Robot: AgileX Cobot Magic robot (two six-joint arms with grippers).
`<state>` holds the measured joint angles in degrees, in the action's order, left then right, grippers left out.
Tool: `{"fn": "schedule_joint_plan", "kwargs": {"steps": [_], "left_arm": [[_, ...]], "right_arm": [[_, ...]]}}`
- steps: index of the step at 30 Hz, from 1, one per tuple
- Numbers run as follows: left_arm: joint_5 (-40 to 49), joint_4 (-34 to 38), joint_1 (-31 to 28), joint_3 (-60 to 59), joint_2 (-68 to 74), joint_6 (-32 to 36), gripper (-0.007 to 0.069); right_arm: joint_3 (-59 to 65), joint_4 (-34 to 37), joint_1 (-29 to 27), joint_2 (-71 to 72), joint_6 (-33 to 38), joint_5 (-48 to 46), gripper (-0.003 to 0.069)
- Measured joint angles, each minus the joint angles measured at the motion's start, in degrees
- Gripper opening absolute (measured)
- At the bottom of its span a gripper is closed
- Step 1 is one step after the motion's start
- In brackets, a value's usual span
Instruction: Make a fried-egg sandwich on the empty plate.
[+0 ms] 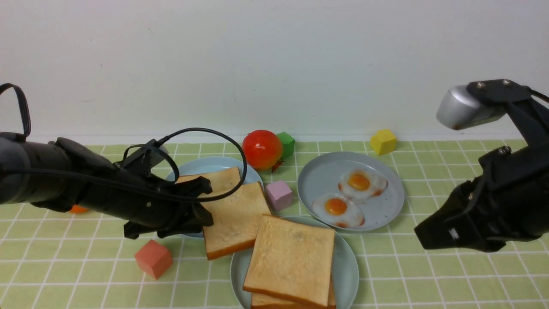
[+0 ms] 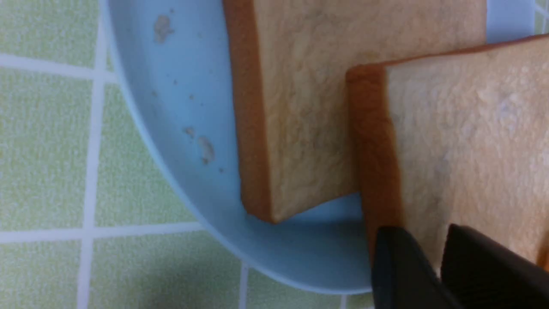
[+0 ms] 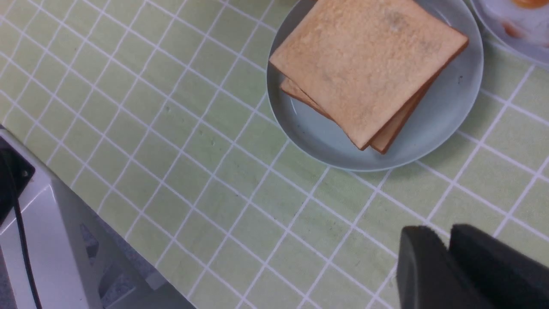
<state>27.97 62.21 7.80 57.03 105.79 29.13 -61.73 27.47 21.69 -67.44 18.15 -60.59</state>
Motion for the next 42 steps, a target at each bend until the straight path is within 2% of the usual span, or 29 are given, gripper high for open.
{"fn": "schedule_joint_plan", "kwargs": {"steps": [6, 12, 18, 22, 26, 31, 34, 36, 39, 42], "left_arm": [[-0.58, 0.26, 0.00, 0.00, 0.07, 0.07, 0.0050], [-0.86, 0.54, 0.00, 0.00, -0.24, 0.07, 0.0001], [-2.67, -0.15, -0.67, 0.00, -4.84, 0.07, -0.0011], [-4.06, -0.20, -3.97, 0.00, -7.53, 0.07, -0.0012], [-5.38, -0.20, -7.09, 0.00, -7.33, 0.07, -0.0012], [-4.65, -0.20, -7.23, 0.00, -4.71, 0.07, -0.0002], [-3.97, -0.20, -6.62, -0.04, -3.63, 0.74, 0.0036], [-3.61, -0.20, -6.58, -0.18, -3.54, 1.52, 0.0089], [-3.34, -0.20, -6.58, -0.18, -4.21, 1.77, 0.0194], [-1.48, -0.26, -6.58, 0.46, -5.52, 1.78, 0.0335]], "right_arm": [[0.00, 0.00, 0.00, 0.00, -0.05, -0.71, 0.0123], [0.00, 0.00, 0.00, 0.00, -0.05, -0.73, 0.0124], [0.00, 0.00, 0.00, 0.00, -0.05, -0.78, 0.0133], [0.00, 0.05, 0.00, 0.00, -0.05, -0.78, 0.0139], [0.00, 0.05, 0.00, 0.00, -0.05, -0.78, 0.0145], [0.00, -0.02, 0.00, 0.00, -0.05, 0.26, 0.0150], [0.00, -1.25, 0.00, 0.00, -1.97, 2.27, 0.0150], [0.00, -3.53, 0.00, 0.07, -4.60, 2.58, 0.0150], [0.00, -8.59, 0.00, 1.49, -9.38, 2.62, 0.0148], [0.00, -13.43, 0.00, 5.16, -14.75, 2.49, 0.0099]]}}
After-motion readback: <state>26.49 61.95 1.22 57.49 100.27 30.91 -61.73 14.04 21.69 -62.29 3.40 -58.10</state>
